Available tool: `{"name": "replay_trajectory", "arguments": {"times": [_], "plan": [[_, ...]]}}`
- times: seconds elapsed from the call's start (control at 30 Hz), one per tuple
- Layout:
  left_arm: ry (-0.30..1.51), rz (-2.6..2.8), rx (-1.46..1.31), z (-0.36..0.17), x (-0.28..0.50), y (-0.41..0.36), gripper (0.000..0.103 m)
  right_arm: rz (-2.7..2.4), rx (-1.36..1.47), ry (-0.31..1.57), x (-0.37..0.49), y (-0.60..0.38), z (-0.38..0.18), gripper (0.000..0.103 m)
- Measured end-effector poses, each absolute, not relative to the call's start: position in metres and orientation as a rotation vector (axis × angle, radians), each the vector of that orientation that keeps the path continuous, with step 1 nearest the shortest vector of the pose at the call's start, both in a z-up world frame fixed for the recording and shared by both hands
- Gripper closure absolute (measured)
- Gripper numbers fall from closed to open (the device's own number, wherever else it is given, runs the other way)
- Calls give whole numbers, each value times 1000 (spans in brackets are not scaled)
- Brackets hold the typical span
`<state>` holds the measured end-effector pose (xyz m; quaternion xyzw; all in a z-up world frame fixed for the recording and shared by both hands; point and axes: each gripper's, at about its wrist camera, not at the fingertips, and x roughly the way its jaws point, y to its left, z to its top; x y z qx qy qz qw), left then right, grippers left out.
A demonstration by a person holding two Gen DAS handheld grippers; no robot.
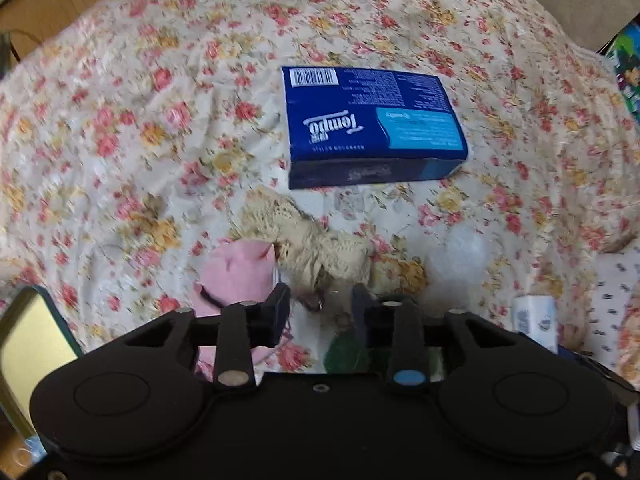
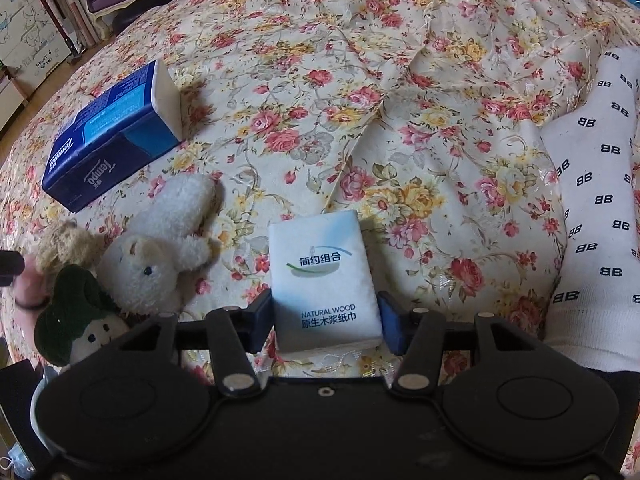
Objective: Organize soft objects
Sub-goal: 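Grasp the pink sock with the left tool while the right tool grasps the white tissue pack, then carry the sock and tissue pack to the gold tray and open both tools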
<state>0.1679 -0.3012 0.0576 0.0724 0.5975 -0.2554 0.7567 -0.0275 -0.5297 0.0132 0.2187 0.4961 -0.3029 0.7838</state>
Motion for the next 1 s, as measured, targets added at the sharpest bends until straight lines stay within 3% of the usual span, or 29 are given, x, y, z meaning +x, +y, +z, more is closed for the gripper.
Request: {"name": "replay_trajectory", "arguments": {"times": [0.03,0.1,0.13,0.57,0.67,0.7,0.73,1.0], "plan": [[1282,-538,175,58,167,-303,56,-652,472,1072,-28,-530,13,50],[1248,-499,200,57,167,-302,36,-649,474,1071,-28,-530,13,50],[1236,-480,209,56,168,-299,34,-648,474,1071,-28,-530,13,50],[1314,-391,239,3,182,-274,30,-636,462,1079,-26,-528,12,51],[1325,-383,231,-7,184,-274,37,-637,452,1084,-25,-527,11,51],[1330,-391,226,-9,185,-275,55,-637,448,1084,-25,-526,11,51],[1344,-405,221,-12,186,-275,63,-635,446,1085,-25,-526,11,51],[1335,-412,200,9,173,-263,67,-636,437,1077,-26,-523,24,53]]}}
